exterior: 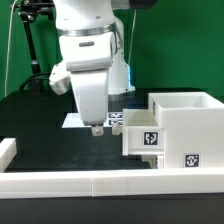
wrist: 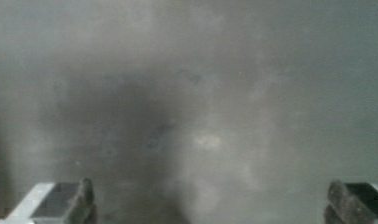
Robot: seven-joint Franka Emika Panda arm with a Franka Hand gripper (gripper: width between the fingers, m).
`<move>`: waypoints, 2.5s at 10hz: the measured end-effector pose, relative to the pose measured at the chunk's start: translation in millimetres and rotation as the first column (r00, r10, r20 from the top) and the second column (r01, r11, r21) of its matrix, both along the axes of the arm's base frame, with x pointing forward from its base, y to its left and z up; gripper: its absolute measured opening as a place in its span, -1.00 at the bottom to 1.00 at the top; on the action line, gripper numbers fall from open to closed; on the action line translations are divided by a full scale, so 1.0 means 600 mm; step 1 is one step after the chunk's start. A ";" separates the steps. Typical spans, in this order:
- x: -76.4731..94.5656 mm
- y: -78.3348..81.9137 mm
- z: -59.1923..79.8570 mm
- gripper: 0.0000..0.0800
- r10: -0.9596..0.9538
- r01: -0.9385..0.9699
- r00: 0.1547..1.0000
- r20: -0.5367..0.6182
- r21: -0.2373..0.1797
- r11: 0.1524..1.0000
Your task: Assemble drawer
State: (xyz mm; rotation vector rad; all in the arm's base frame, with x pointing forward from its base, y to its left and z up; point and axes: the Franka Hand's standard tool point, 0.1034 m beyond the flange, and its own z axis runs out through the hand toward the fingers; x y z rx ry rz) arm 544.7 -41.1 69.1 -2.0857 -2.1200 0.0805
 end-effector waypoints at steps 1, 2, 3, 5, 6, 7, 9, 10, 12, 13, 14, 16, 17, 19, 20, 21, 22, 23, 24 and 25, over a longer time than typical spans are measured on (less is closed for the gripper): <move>0.000 0.009 -0.001 0.62 0.013 -0.013 1.000 -0.001 0.004 1.000; 0.000 0.017 -0.001 0.62 0.019 -0.019 1.000 -0.001 0.007 1.000; 0.000 0.021 -0.001 0.62 -0.002 0.002 1.000 -0.003 0.003 1.000; 0.004 0.032 0.000 0.62 -0.059 0.059 0.998 -0.005 -0.020 0.998; 0.007 0.042 0.002 0.62 -0.077 0.076 0.997 -0.004 -0.024 0.997; 0.011 0.053 0.004 0.62 -0.076 0.076 0.997 -0.001 -0.024 0.997; 0.011 0.056 0.004 0.62 -0.063 0.063 0.998 -0.001 -0.022 0.998; 0.012 0.060 0.005 0.62 -0.060 0.060 0.998 -0.002 -0.022 0.998; 0.013 0.084 0.003 0.62 -0.082 0.082 0.997 -0.005 -0.023 0.996; 0.018 0.097 0.001 0.62 -0.093 0.093 0.996 -0.004 -0.022 0.995; 0.024 0.107 0.001 0.62 -0.091 0.091 0.996 -0.001 -0.020 0.996; 0.025 0.107 0.001 0.62 -0.106 0.106 0.994 0.000 -0.023 0.994; 0.022 0.104 0.001 0.62 -0.109 0.109 0.994 -0.002 -0.025 0.994; -0.010 0.082 0.006 0.62 -0.144 0.144 0.990 -0.003 -0.036 0.989; -0.036 0.071 0.008 0.62 -0.157 0.157 0.988 -0.007 -0.042 0.987; -0.051 0.069 0.010 0.62 -0.172 0.172 0.985 -0.006 -0.048 0.984; -0.063 0.069 0.014 0.62 -0.193 0.193 0.981 0.005 -0.053 0.980; -0.078 0.069 0.018 0.62 -0.215 0.215 0.977 0.003 -0.061 0.975; -0.079 0.069 0.017 0.62 -0.214 0.213 0.977 0.001 -0.061 0.975; -0.079 0.069 0.016 0.62 -0.214 0.214 0.977 0.000 -0.060 0.975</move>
Offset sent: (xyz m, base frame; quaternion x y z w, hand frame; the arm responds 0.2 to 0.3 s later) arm 0.0059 0.0229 0.0006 0.0007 -0.0068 0.0286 0.9996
